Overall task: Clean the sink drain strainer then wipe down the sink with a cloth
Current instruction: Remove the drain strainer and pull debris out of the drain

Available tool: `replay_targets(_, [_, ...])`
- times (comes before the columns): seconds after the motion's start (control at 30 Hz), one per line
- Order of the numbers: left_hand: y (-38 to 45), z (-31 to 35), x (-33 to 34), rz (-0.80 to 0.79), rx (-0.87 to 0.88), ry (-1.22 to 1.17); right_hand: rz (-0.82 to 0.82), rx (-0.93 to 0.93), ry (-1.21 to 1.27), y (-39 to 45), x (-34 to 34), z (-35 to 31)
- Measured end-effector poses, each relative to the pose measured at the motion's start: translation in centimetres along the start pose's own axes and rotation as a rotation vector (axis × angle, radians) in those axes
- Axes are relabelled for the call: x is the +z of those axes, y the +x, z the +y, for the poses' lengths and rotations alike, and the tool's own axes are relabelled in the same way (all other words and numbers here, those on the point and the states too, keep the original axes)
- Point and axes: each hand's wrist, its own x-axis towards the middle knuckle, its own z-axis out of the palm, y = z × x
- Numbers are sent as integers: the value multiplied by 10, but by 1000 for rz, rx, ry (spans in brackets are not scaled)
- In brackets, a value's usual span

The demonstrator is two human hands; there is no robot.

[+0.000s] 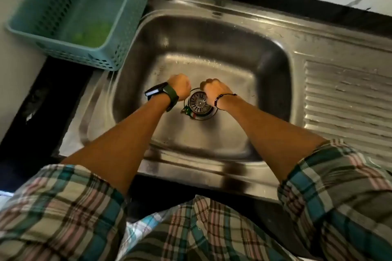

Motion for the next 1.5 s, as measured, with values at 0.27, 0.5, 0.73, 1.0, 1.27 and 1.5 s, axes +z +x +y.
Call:
replay_targets(0.27, [28,-22,11,-28,-154,-61,21,71,22,39,28,17])
replay_targets(0.5, [41,-25,18,-33,-177,-73,21,112,48,52,36,18])
replay_targets(0.73, [30,-21,17,-7,-183,-108,-33,90,102,45,35,16])
replay_targets(1.0, [21,-23,12,23,-176,-158,16,142,276,30,8,23])
replay_targets(1.27, [14,-11,10,44,-134,-153,191,44,331,12,-8,28])
replay_targets(1.5, [10,-2,6,25,-51,-201,253,120,672,-3,-20,28])
